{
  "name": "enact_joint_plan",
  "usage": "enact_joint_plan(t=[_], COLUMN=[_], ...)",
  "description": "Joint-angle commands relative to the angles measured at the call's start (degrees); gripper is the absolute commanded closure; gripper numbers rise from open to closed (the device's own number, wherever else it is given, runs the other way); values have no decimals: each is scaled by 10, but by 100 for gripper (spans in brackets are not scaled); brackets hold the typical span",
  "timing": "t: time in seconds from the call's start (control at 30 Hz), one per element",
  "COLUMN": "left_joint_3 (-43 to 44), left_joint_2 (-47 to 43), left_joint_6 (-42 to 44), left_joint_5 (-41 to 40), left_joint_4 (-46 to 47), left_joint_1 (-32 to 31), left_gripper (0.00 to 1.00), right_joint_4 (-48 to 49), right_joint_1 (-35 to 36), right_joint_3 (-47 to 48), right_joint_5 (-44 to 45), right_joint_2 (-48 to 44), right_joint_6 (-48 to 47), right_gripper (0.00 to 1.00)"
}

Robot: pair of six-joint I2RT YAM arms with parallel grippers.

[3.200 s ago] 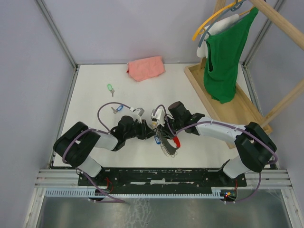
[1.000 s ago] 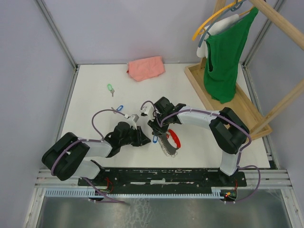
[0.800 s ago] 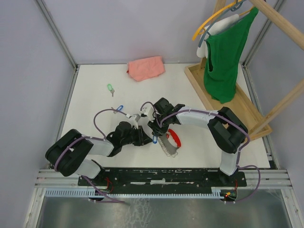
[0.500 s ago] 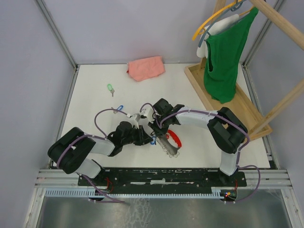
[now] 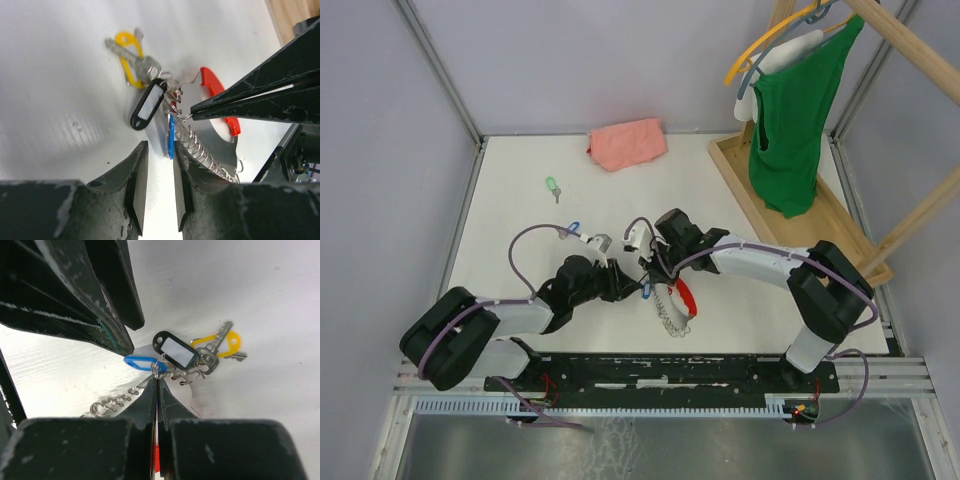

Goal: Put the keys on the keyring

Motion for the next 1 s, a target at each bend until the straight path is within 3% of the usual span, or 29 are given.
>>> enact_joint_plan(t=[0.0, 0.47, 0.7, 0.97], left_joint_3=[-10, -51, -46, -10], left_joint_2=[-57, -5, -10, -48], left_joint_6=[78, 319, 500, 652], left_joint_5=[-16, 128, 188, 223], left_joint_4=[36, 330, 317, 198], left_joint_1=[-1, -6, -7, -7], left_gripper=[64, 56, 52, 51], right_joint_4=[97, 278, 333, 335], right_joint_1=[3, 0, -2, -3], right_joint_3=[-42, -194, -242, -258], right_joint_5=[13, 18, 2, -17], right_joint_2=[-65, -208, -263, -291], right_joint_6=[-35, -141, -178, -191], right_gripper=[99, 100, 100, 99])
